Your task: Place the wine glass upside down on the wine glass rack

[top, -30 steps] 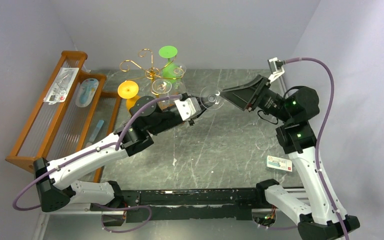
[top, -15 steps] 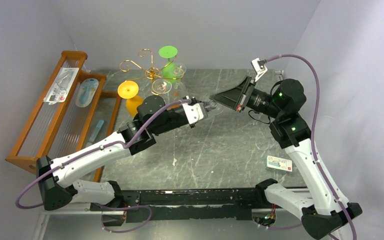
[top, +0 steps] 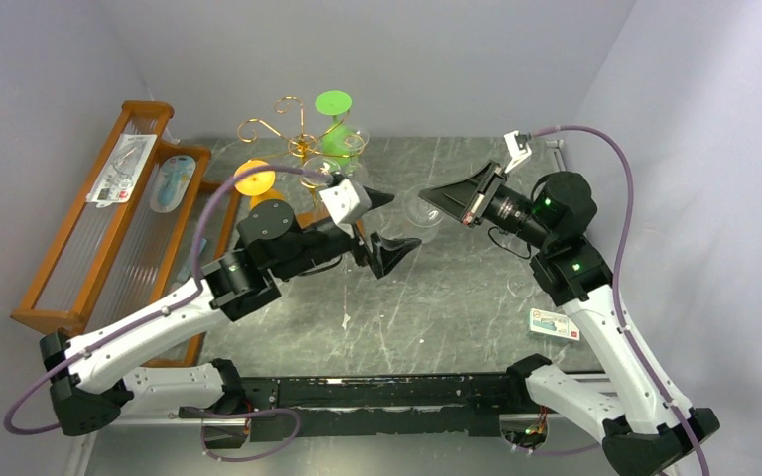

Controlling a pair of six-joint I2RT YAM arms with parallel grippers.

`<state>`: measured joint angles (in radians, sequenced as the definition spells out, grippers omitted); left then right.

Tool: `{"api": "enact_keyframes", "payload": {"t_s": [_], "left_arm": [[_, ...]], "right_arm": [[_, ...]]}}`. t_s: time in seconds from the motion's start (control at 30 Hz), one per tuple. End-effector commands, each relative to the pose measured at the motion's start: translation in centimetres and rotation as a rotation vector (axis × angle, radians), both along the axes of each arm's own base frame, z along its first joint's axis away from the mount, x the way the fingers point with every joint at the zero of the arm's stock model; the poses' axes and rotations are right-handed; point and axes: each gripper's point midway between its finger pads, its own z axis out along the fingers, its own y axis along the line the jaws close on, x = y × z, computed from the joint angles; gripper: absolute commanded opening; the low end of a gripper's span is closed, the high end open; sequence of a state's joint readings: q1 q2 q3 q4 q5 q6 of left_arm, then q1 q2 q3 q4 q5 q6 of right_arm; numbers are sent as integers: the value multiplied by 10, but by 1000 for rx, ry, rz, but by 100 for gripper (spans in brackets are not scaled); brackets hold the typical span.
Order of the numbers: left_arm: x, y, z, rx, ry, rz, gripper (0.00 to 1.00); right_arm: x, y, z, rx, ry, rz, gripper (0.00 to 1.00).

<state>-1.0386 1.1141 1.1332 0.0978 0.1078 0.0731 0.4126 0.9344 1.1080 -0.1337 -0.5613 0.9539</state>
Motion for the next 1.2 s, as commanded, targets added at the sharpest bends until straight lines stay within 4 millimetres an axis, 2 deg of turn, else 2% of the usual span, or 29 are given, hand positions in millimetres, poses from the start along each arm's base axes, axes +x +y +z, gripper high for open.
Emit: {"api": "enact_keyframes", "payload": {"t_s": [0.0, 0.1, 0.27, 0.43, 0.6, 0.8, 0.87, 1.03, 1.17], "left_arm": [[-19, 15, 5, -85, 313, 2, 95], [-32, 16, 9, -122, 475, -30, 96], [-48, 12, 36, -278, 667, -118, 92], [-50, 1, 51, -351, 760, -165, 86], [-47, -10, 58, -364, 806, -188, 71], [-44, -17, 55, -383, 871, -229, 52], [-41, -17, 50, -392, 890, -238, 43], [-33, -9, 48, -444, 912, -254, 32], [-29, -8, 47, -447, 928, -275, 19]], "right_arm": [[-1, -13, 33, 33, -146, -83, 0], [-5, -12, 39, 27, -201, -66, 0], [-21, -10, 50, 37, -315, -7, 0], [-39, -6, 55, 50, -378, 75, 0], [-49, -3, 56, 55, -411, 135, 0], [-53, -1, 53, 50, -423, 160, 0], [-53, -1, 52, 48, -424, 162, 0], [-54, -1, 51, 48, -425, 162, 0], [-55, -1, 50, 46, -431, 167, 0]]}}
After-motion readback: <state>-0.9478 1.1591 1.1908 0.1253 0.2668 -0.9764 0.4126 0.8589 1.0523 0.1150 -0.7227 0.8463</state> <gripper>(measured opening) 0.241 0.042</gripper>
